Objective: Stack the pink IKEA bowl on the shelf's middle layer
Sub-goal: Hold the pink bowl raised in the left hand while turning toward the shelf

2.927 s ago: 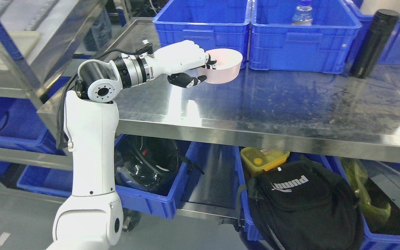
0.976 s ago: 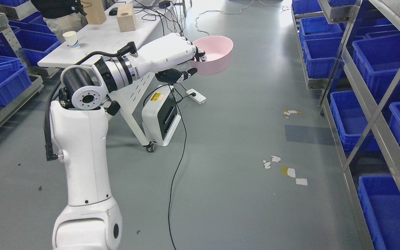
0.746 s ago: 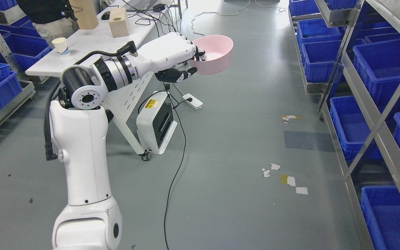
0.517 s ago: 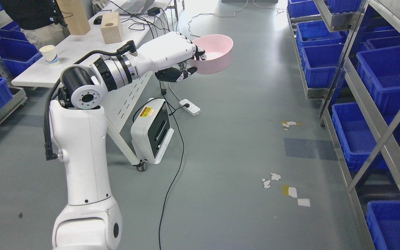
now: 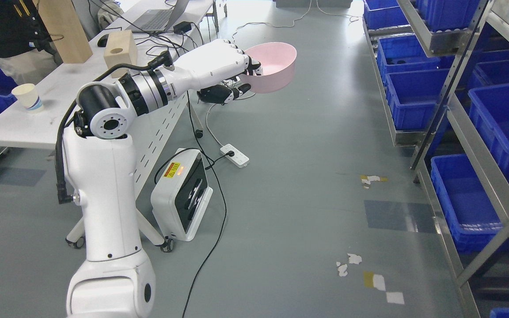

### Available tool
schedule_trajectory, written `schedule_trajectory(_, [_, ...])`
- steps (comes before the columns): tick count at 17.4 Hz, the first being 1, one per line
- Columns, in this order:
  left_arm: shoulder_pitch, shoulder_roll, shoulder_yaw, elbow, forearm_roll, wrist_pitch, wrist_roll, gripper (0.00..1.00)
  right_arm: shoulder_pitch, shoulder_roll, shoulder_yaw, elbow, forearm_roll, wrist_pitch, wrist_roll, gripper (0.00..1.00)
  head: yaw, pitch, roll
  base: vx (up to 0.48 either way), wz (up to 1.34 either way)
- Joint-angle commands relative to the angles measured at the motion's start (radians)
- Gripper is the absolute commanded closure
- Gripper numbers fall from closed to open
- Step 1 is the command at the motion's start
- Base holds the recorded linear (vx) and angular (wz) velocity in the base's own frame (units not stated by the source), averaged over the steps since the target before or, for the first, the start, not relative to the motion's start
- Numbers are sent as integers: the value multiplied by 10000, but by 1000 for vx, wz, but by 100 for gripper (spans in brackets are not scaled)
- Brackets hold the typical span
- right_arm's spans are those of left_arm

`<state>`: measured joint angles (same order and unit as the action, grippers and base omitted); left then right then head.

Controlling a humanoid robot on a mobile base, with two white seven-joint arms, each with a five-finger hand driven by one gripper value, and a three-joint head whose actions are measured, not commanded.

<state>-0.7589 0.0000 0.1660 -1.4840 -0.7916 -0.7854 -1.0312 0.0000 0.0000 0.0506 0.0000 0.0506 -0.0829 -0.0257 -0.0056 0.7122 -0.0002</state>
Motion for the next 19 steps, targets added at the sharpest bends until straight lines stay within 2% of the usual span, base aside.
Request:
schedule_trajectory(1, [-4, 175, 12, 7, 0, 0, 19, 99, 215, -175, 0, -175, 0, 0, -4, 0, 0, 0, 0, 370, -14])
schedule_trajectory(19, [-126, 175, -49, 22, 77, 0, 311, 98, 215, -175, 0, -175, 0, 0, -4, 0, 0, 0, 0, 287, -2])
